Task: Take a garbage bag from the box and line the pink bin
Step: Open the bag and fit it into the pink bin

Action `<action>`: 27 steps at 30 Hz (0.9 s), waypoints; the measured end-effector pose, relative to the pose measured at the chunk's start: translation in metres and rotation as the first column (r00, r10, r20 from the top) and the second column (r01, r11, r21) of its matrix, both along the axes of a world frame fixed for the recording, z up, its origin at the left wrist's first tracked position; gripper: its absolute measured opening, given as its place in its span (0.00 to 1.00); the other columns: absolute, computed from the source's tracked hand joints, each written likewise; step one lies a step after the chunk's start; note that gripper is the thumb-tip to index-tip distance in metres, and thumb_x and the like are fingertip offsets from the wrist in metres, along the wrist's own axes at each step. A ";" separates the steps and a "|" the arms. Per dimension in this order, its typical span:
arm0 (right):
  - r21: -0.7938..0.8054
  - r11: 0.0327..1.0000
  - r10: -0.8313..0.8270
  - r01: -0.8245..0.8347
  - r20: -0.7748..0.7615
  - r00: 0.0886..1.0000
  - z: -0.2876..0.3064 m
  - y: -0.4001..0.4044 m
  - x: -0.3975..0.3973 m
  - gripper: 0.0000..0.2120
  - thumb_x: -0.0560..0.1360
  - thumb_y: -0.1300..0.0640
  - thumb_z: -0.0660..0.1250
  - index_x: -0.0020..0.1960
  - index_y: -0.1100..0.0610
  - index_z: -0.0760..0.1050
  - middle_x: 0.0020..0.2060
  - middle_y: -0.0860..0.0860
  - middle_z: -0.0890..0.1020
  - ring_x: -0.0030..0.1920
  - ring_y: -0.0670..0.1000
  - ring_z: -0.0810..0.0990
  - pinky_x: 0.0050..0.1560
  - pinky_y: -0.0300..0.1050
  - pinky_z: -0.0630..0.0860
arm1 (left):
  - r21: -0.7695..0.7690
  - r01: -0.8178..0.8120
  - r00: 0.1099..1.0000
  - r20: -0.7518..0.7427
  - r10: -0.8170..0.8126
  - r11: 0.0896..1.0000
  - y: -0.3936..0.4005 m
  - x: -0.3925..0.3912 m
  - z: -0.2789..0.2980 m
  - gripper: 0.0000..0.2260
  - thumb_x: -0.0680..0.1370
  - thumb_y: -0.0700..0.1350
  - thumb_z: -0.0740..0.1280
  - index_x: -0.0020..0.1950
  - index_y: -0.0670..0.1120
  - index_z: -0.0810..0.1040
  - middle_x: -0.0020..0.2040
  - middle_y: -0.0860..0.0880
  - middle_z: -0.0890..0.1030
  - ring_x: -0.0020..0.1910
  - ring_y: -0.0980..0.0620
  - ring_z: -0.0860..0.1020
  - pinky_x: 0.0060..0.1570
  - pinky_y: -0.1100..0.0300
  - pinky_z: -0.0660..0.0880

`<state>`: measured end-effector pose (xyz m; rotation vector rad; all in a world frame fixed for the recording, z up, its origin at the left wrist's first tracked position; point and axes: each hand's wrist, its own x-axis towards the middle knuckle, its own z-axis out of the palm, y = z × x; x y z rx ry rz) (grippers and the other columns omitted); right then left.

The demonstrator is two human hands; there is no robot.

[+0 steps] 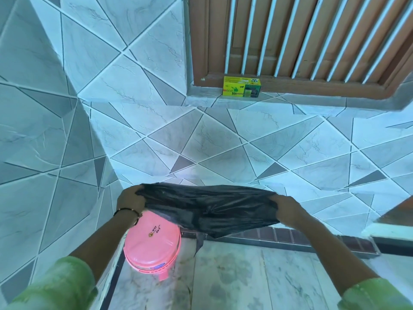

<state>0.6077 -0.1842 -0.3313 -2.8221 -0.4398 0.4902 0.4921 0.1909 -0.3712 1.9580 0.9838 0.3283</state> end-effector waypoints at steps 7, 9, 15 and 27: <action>0.528 0.806 -0.302 0.269 -0.025 0.953 0.008 0.045 -0.013 0.14 0.71 0.65 0.59 0.27 0.57 0.66 0.24 0.52 0.69 0.29 0.54 0.70 0.31 0.43 0.67 | -0.031 -0.001 0.958 0.286 0.010 1.000 -0.052 0.010 0.025 0.18 0.73 0.31 0.55 0.52 0.45 0.82 0.55 0.44 0.82 0.57 0.43 0.77 0.62 0.57 0.70; 0.579 0.761 -0.336 0.291 -0.031 0.941 0.012 0.046 -0.008 0.12 0.71 0.63 0.61 0.29 0.60 0.71 0.23 0.52 0.70 0.28 0.53 0.69 0.32 0.44 0.67 | 0.281 0.157 0.932 0.276 -0.236 0.947 -0.055 0.001 0.030 0.20 0.73 0.30 0.55 0.54 0.45 0.81 0.55 0.45 0.81 0.56 0.45 0.77 0.60 0.59 0.69; 0.430 0.834 -0.409 0.346 0.059 0.911 0.024 0.013 0.014 0.12 0.69 0.73 0.60 0.41 0.60 0.77 0.37 0.56 0.77 0.40 0.58 0.75 0.36 0.42 0.68 | 0.546 0.431 0.899 -0.192 -0.393 0.719 -0.015 -0.021 0.022 0.14 0.70 0.44 0.58 0.50 0.52 0.80 0.55 0.48 0.80 0.50 0.40 0.79 0.49 0.56 0.73; -0.240 0.908 0.348 -0.344 -0.023 0.937 0.041 0.062 -0.014 0.26 0.75 0.66 0.56 0.69 0.45 0.68 0.66 0.55 0.72 0.62 0.59 0.74 0.60 0.49 0.72 | 0.363 0.821 0.507 -0.818 -0.271 0.441 -0.026 0.009 0.059 0.17 0.76 0.40 0.58 0.64 0.46 0.73 0.62 0.40 0.77 0.60 0.40 0.76 0.61 0.50 0.73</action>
